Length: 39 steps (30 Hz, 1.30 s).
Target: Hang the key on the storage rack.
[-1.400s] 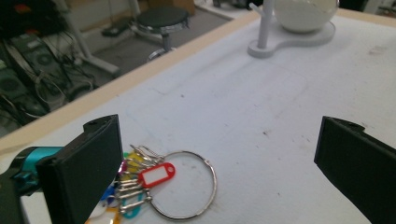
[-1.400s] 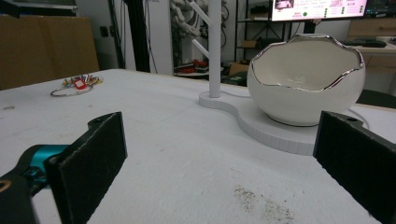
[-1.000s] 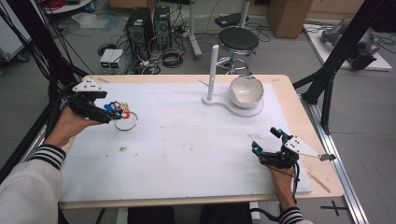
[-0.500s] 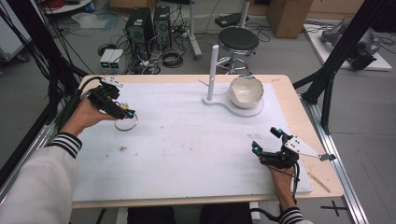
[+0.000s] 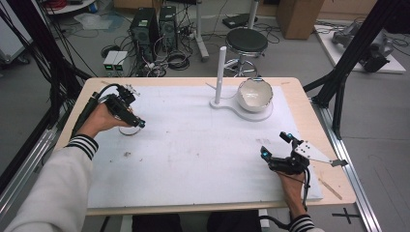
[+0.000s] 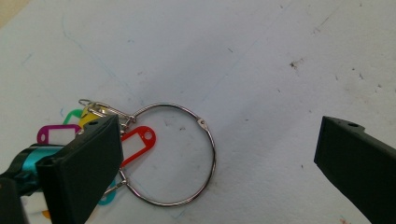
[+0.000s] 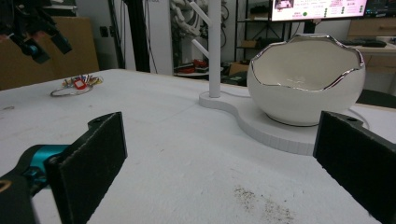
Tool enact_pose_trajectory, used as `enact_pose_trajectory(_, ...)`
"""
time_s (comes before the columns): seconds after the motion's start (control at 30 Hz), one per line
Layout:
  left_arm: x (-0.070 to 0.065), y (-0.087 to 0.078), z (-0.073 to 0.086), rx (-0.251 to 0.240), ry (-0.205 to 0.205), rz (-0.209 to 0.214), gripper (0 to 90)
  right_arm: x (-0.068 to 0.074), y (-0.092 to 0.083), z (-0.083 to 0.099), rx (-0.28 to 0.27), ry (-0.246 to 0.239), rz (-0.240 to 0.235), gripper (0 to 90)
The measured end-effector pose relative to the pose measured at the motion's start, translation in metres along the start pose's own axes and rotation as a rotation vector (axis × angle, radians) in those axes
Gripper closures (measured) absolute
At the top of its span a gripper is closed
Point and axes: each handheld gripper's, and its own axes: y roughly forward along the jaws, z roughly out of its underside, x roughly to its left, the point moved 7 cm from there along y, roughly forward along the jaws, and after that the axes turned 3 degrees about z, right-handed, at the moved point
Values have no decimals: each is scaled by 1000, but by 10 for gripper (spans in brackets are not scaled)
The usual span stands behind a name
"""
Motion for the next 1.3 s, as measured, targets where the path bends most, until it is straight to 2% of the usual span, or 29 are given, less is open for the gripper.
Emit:
enact_pose_trajectory(0.13, -1, 8, 2, 49, -21, -1, 17, 0, 0, 0, 2, 10, 2, 23)
enact_pose_trajectory(0.27, -2, 13, 2, 67, -33, -14, 18, 0, 0, 0, 1, 12, 0, 23)
enact_pose_trajectory(0.4, -1, 18, 3, 89, -85, -24, 22, 0, 0, 0, 2, 12, 1, 23)
enact_pose_trajectory(0.53, -3, 23, 4, 119, -124, -12, 22, 0, 0, 0, 2, 12, 0, 23)
enact_pose_trajectory(0.73, -5, 29, 6, 159, -154, 3, 50, 0, 0, 0, 2, 14, 0, 23)
enact_pose_trajectory(1.03, -4, 34, 10, 201, -191, -8, 146, 0, 0, 0, 0, 13, -1, 23)
enact_pose_trajectory(1.17, -5, 34, 12, 224, -209, 8, 224, -1, 0, 0, -5, 11, 0, 23)
enact_pose_trajectory(1.2, -6, 36, 11, 221, -231, 14, 238, -1, 0, 0, -5, 10, 0, 23)
enact_pose_trajectory(1.23, -6, 36, 11, 221, -231, 14, 247, -1, 0, 0, -4, 13, 0, 23)
enact_pose_trajectory(1.27, -5, 35, 12, 239, -215, 13, 259, -1, 0, 0, -4, 11, 1, 23)
enact_pose_trajectory(1.3, -6, 36, 12, 238, -222, 10, 259, -1, 0, 0, -4, 11, 1, 23)
